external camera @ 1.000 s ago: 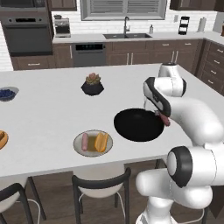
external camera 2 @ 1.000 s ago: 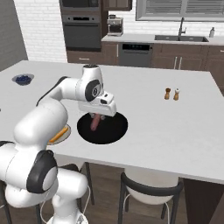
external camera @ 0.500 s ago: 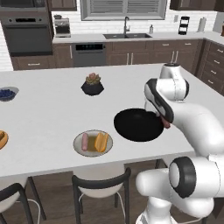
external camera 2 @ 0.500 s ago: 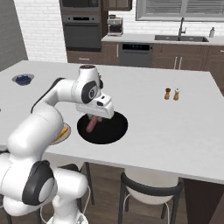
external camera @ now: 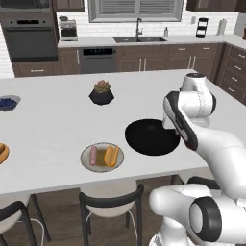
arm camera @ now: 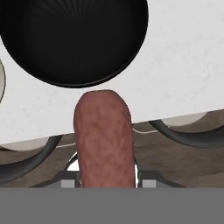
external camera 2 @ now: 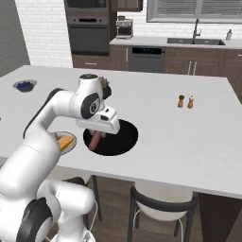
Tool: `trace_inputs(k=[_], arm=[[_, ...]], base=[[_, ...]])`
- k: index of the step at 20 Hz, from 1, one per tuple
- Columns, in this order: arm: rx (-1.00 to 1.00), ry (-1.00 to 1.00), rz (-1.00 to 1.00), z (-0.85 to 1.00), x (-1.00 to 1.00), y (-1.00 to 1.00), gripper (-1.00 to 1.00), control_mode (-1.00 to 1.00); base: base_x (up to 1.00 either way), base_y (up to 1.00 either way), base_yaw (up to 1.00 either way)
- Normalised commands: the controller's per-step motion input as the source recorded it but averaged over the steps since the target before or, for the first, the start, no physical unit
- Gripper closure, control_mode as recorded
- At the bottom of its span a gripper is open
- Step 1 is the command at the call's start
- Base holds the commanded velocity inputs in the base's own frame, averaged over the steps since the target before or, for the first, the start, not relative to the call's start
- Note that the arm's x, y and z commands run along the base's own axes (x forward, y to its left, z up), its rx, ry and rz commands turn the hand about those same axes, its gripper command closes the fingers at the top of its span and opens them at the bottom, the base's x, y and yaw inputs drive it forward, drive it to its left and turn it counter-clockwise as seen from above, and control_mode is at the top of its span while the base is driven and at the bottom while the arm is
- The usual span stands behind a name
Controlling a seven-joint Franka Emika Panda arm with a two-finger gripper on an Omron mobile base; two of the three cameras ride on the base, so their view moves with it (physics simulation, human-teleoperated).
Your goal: Place one bun and one sausage from the bowl on each plate.
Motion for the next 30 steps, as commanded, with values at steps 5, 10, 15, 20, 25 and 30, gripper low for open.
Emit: trace_inputs(k=[5, 10, 15, 20, 25, 30], arm=[[0.0, 0.0, 0.0, 0.12, 0.0, 0.02, 1.0, -1.0], [0.0, 0.01, 0.0, 0.0, 0.0, 0.0, 1.0, -1.0], [0.0, 0.02, 0.0, 0.0, 0.0, 0.0, 1.0, 1.0], [0.0, 0.0, 0.0, 0.0, 0.0, 0.0, 1.0, 1.0], [0.0, 0.0, 0.0, 0.0, 0.0, 0.0, 1.0, 1.0], [0.0, 0.0, 0.0, 0.0, 0.0, 0.0, 1.0, 1.0]], base=[[0.0, 0.0, 0.0], [0.0, 0.0, 0.0], [-0.09, 0.0, 0.0], [-0.79, 0.02, 0.0], [-0.31, 0.88, 0.0], [0.0, 1.0, 0.0]])
